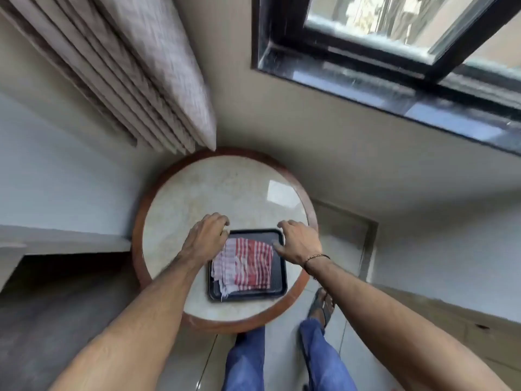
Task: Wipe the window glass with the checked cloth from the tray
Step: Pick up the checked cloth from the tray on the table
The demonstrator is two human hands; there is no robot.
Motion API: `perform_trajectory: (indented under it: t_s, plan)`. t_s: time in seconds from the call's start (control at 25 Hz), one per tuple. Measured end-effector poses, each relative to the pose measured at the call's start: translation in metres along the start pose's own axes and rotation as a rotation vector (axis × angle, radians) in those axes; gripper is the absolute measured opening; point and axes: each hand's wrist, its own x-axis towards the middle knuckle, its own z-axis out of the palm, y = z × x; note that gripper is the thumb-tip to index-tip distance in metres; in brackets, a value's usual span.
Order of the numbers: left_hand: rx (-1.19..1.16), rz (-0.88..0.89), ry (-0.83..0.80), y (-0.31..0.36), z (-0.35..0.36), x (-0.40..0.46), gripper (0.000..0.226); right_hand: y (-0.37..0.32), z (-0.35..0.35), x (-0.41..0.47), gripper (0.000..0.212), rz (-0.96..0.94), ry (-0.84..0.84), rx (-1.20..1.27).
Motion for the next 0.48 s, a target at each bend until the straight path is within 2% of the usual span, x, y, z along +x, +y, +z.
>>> perform_trajectory:
  t_s: [0.04, 0.12, 0.2, 0.28, 0.36, 0.44, 0.48]
  plan:
    - [0.063, -0.019, -0.083, -0.011, 0.025, 0.004, 0.04, -0.002, 0.024, 0.008, 0.051, 0.006, -0.058, -0.027]
    - [0.105, -0.019, -0.128, -0.023, 0.068, 0.007, 0.044, -0.004, 0.061, 0.023, 0.05, 0.003, -0.117, -0.052]
    - [0.226, 0.072, -0.112, -0.032, 0.101, 0.004, 0.048, -0.011, 0.089, 0.032, 0.048, 0.024, -0.131, -0.065]
    - [0.328, 0.074, -0.048, -0.039, 0.118, 0.012, 0.05, -0.015, 0.106, 0.045, 0.044, 0.037, -0.1, -0.103]
    - [0.329, 0.04, -0.001, -0.031, 0.091, 0.017, 0.047, -0.033, 0.087, 0.049, 0.032, -0.01, -0.066, -0.075]
    - [0.336, 0.044, 0.089, -0.005, 0.041, 0.01, 0.034, -0.04, 0.026, 0.034, 0.018, 0.028, -0.038, 0.034]
    - [0.333, 0.012, 0.056, -0.003, 0.039, 0.008, 0.029, -0.039, 0.027, 0.035, 0.01, 0.056, -0.092, 0.13]
